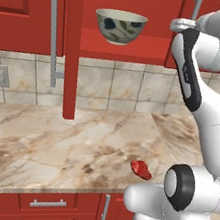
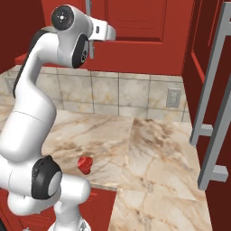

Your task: Retrieve the bowl from the cabinet, then place the raw meat into the bowl to avoid contamination.

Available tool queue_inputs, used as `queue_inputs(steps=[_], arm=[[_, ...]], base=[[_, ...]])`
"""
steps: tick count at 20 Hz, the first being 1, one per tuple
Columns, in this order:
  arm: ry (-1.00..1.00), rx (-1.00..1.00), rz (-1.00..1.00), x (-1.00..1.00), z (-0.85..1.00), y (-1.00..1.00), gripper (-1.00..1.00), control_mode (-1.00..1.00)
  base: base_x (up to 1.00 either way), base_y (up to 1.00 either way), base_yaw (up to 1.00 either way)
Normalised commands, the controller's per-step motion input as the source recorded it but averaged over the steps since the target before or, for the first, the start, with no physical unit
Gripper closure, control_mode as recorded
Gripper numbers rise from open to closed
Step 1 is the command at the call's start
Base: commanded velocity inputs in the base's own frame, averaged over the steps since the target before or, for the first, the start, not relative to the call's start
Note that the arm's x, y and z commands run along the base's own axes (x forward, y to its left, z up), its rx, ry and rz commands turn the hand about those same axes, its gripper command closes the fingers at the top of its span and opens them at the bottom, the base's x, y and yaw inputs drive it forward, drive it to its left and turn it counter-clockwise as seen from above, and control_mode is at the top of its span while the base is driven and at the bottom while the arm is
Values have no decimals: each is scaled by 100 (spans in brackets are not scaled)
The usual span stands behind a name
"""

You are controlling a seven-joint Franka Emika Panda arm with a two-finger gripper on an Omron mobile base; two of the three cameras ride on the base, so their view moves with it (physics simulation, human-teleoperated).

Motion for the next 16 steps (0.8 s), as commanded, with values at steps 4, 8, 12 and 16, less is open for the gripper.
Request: queue_inputs(steps=[4,8,12,16], arm=[[7,0,-2,-31,0,-3,100,-100],[8,0,-1,-42,0,-23,100,-100],[6,0,0,-50,0,-40,100,-100],[1,4,0,-70,0,-53,100,-100]], base=[[0,0,0],[0,0,0],[0,0,0],[0,0,0]])
